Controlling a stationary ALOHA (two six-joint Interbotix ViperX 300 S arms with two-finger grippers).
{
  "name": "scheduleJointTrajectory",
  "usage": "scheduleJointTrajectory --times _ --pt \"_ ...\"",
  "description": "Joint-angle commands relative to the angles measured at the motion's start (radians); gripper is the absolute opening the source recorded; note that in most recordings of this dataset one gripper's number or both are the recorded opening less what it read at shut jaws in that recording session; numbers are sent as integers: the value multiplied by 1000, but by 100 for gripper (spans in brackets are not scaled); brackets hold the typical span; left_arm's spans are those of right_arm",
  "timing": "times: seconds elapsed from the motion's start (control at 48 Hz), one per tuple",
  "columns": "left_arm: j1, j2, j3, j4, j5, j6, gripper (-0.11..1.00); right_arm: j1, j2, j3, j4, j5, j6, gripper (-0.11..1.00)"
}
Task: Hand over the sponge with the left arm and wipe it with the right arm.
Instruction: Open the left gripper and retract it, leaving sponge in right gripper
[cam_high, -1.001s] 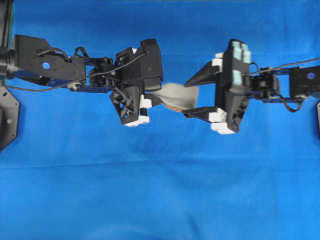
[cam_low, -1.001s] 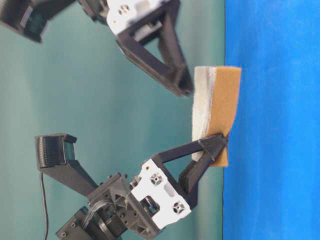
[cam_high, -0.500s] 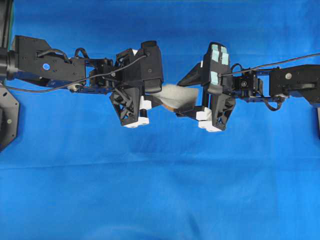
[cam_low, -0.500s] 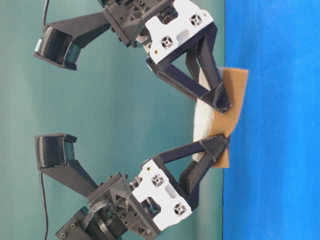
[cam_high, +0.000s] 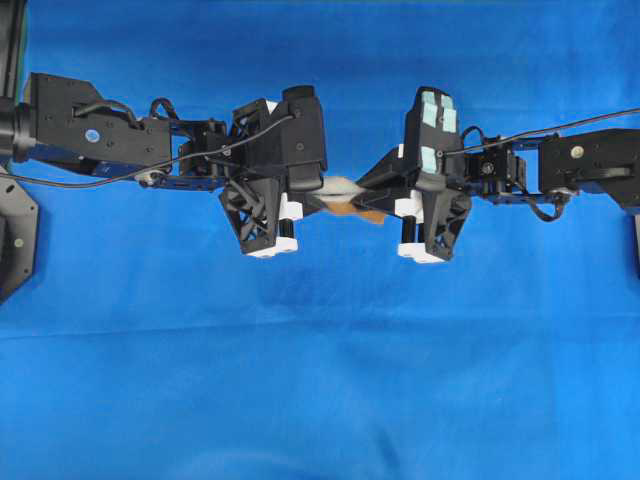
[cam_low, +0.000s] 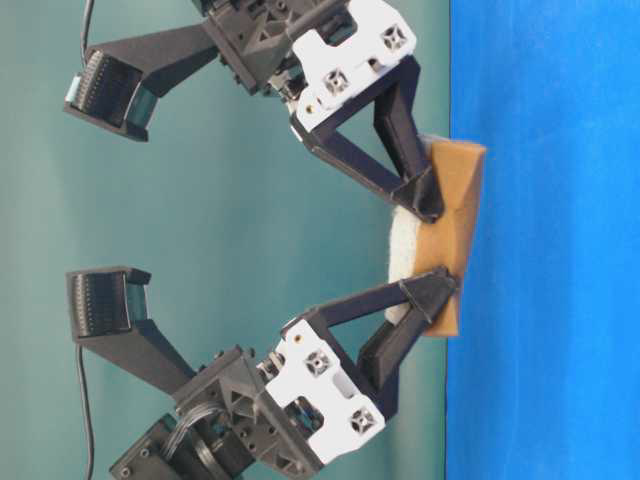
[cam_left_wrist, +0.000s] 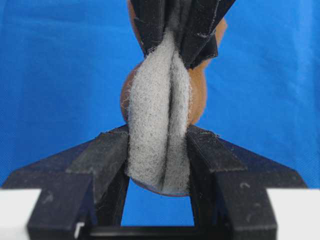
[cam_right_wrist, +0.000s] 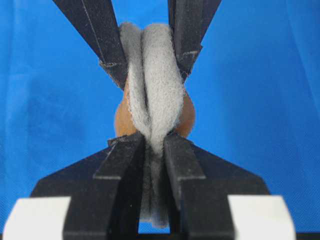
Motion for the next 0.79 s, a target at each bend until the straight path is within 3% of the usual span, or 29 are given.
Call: scheduleJointTrajectory --times 0.0,0.083,0.229,0.313,0.771 --pt "-6 -32 -5 -2 -18 0 27 0 -32 -14 -2 -2 -2 16" --pt "-12 -46 9 0 -41 -2 30 0 -38 -11 -3 -2 -2 16" --pt "-12 -84 58 -2 -106 -15 72 0 -46 -6 -3 3 -2 16" --pt "-14 -118 92 -2 -143 -15 89 0 -51 -6 -3 8 -2 16" --pt "-23 -402 350 0 -322 -9 88 0 -94 18 -3 25 5 16"
